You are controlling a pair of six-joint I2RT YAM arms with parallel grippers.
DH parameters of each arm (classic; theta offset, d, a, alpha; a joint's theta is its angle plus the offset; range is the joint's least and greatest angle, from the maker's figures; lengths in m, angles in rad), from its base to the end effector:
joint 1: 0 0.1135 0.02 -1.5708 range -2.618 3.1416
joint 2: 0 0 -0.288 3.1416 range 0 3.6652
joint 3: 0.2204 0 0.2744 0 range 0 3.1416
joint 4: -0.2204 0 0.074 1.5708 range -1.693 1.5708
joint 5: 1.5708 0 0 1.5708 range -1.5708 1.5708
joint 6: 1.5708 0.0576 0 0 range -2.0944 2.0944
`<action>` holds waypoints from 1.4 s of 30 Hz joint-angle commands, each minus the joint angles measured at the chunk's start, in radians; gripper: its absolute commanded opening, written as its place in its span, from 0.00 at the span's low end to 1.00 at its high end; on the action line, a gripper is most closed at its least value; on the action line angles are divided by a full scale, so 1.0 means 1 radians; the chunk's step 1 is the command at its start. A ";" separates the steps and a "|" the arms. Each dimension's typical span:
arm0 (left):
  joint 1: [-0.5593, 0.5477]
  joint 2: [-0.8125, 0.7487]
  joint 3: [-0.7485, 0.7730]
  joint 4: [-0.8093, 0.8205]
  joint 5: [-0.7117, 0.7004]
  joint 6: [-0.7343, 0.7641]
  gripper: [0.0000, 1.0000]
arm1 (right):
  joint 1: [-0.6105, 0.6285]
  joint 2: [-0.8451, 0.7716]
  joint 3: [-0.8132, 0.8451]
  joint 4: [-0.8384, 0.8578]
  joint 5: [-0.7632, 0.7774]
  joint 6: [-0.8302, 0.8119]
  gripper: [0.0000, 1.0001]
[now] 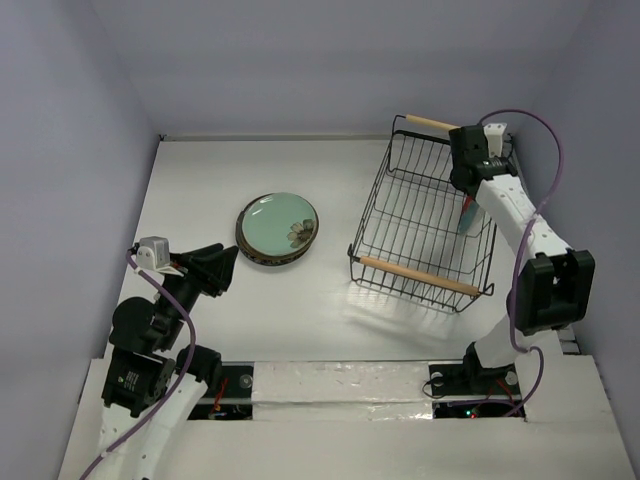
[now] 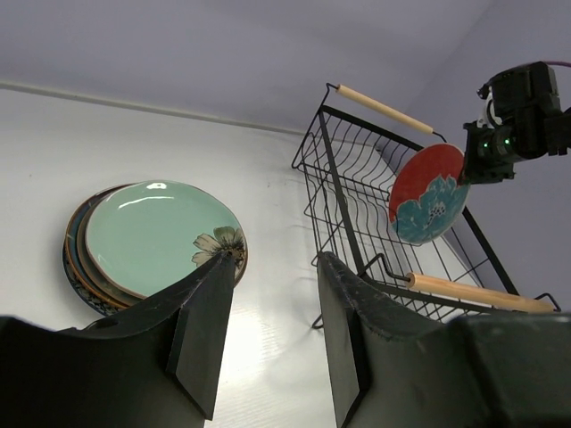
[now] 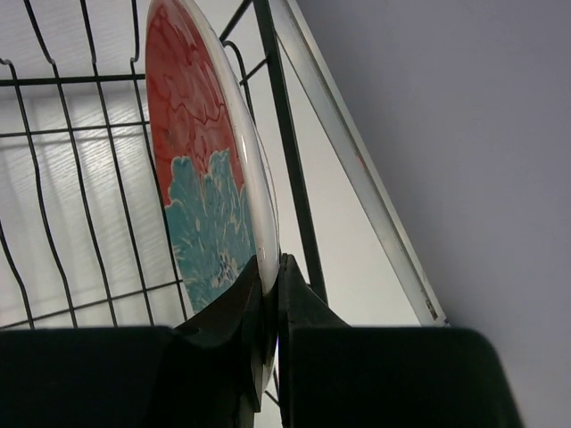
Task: Unload the plates from the dish rack
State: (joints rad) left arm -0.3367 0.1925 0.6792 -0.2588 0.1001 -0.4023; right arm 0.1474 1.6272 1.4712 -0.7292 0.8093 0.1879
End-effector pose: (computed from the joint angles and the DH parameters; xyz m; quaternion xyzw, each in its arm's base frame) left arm 0.0678 -0.0298 0.3765 0.0188 0.6223 -0.3114 0.7179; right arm 0.3841 0.0149 0.3307 0.1498 0.8629 -0.3140 0.3665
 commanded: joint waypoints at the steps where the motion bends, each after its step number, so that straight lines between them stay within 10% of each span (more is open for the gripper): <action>1: -0.005 0.012 -0.003 0.038 -0.002 -0.003 0.39 | -0.002 -0.127 0.052 0.017 0.126 -0.013 0.00; 12: -0.005 0.033 -0.003 0.039 0.001 -0.003 0.39 | 0.038 -0.355 0.101 0.013 -0.045 0.005 0.00; 20: -0.005 0.044 -0.004 0.041 0.001 -0.004 0.39 | 0.150 -0.532 0.049 0.229 -0.481 0.131 0.00; 29: 0.004 0.048 -0.004 0.035 -0.020 -0.010 0.39 | 0.376 -0.275 -0.032 0.660 -0.907 0.360 0.00; 42: 0.013 0.067 -0.003 0.030 -0.030 -0.012 0.39 | 0.501 0.183 0.114 0.895 -1.067 0.553 0.00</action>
State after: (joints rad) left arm -0.3328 0.2459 0.6792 -0.2604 0.0765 -0.4091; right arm 0.6498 1.8496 1.4731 -0.1684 -0.1520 0.6186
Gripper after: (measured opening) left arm 0.389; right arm 0.086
